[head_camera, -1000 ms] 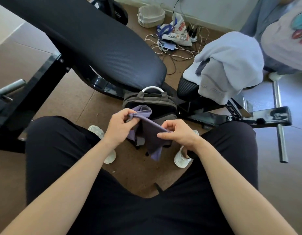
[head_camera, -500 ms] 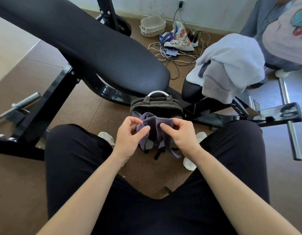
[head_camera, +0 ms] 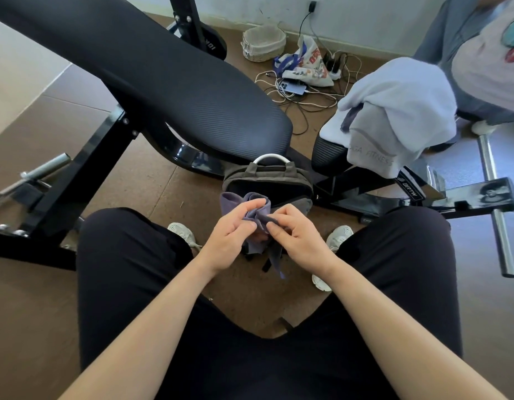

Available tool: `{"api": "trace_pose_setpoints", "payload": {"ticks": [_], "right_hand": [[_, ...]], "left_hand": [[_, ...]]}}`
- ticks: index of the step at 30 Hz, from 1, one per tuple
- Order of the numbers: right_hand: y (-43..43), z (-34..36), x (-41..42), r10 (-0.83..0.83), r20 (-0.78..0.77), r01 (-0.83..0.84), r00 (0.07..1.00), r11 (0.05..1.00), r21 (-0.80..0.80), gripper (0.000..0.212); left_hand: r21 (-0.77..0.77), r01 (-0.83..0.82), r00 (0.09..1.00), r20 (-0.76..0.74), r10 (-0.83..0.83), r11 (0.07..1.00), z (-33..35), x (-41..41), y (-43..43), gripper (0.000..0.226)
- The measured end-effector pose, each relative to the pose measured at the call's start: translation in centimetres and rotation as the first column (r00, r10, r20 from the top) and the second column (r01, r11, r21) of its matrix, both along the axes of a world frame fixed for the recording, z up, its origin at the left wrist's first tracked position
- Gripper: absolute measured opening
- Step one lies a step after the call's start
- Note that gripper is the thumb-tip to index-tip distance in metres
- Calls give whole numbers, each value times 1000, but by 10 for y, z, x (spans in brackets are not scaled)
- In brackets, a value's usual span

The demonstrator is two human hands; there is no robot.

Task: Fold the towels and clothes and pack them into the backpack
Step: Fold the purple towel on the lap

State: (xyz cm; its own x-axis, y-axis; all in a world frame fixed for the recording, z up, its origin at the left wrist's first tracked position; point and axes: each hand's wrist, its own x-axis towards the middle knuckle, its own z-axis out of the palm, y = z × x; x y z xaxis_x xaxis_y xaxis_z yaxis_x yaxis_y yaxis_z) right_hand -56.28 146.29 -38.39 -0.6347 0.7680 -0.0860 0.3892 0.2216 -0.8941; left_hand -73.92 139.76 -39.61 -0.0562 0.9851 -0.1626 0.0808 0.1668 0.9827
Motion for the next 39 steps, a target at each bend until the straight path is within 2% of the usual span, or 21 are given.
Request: {"api": "trace_pose_setpoints", "payload": {"ticks": [3, 6, 10, 13, 16, 18, 21, 24, 29, 33, 36, 39], "right_hand": [[-1, 2, 0, 89, 48, -88, 995, 996, -28, 18], [-1, -2, 2, 108, 54, -111, 993, 993, 41, 26], [3, -3, 3, 73, 9, -73, 997, 997, 3, 14], [8, -3, 2, -78, -102, 58, 992, 981, -188, 20], [12, 3, 5, -283, -340, 60, 897, 840, -540, 26], [13, 9, 6, -354, -409, 20, 841, 776, -630, 27], [14, 12, 6, -396, -446, 38, 803, 780, -624, 33], [17, 14, 8, -401, -467, 36, 788, 788, -615, 44], [23, 20, 17, -373, -507, 41, 777, 834, -550, 32], [38, 26, 26, -430, -511, 144, 744, 850, -507, 45], [37, 22, 21, -473, -464, 257, 749, 853, -454, 42], [34, 20, 15, -511, -457, 275, 728, 829, -487, 34]], "left_hand": [[-12, 8, 999, -35, -8, 1000, -1, 0, 1, 51], [-1, 39, 998, -41, -39, 999, -3, 0, 0, 52], [48, 44, 997, -68, -41, 998, -3, 3, 1, 47], [119, -67, 994, -80, 77, 991, 0, 4, 2, 42], [174, -104, 978, -163, 133, 979, -3, 4, 2, 31], [209, -47, 963, -249, 100, 977, -6, 6, 2, 26], [194, 21, 945, -323, 44, 981, -7, 10, 4, 34], [187, 4, 909, -409, 75, 982, -10, 13, 7, 43], [249, -83, 898, -402, 180, 965, -15, 18, 10, 32], [305, -136, 878, -404, 257, 943, -13, 9, 9, 21], [398, -74, 850, -454, 267, 914, -15, 5, 8, 20], [386, -19, 816, -528, 238, 922, -23, 11, 5, 24]]}}
